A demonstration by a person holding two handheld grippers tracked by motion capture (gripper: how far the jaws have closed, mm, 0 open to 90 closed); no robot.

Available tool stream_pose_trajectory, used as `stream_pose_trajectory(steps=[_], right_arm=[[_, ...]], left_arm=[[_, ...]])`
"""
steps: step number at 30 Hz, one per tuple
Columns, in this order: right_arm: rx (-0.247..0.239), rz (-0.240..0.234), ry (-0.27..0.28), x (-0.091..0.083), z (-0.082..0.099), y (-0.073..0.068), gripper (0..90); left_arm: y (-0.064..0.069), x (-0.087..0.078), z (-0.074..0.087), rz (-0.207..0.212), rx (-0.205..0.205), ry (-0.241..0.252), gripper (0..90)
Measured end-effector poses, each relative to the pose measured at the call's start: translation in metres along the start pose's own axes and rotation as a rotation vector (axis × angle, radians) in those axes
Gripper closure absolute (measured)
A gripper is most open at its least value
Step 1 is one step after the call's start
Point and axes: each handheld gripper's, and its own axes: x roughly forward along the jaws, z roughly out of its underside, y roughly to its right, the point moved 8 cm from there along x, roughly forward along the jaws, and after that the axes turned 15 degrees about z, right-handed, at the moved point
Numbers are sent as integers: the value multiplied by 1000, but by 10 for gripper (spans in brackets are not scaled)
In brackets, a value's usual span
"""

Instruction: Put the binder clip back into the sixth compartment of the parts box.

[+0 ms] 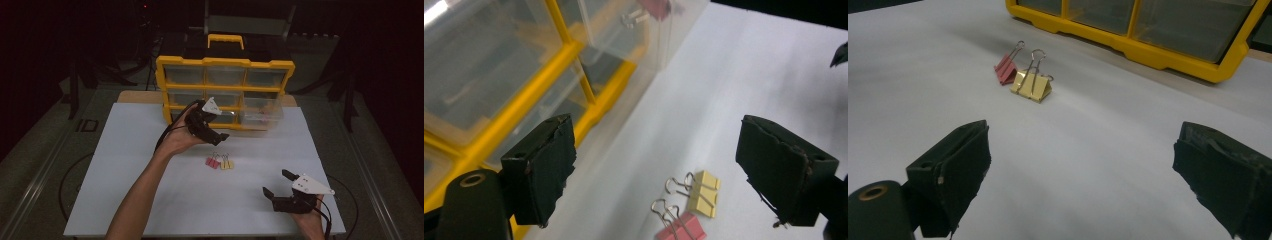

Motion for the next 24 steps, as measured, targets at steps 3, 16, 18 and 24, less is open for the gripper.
stream_pose_trajectory(steps=[3,16,18,24], right_arm=[[-4,-2,-2,0,0,-1,76],[1,0,-3,0,0,0,76],[1,0,-2,0,0,0,76],[-2,-1,-2,0,0,0,76]], left_arm=[[-1,5,8,1,-5,-15,185],[-7,27,37,30,-50,-51,245],[-9,30,42,32,-65,-54,245],[-14,39,57,43,-95,-73,276]])
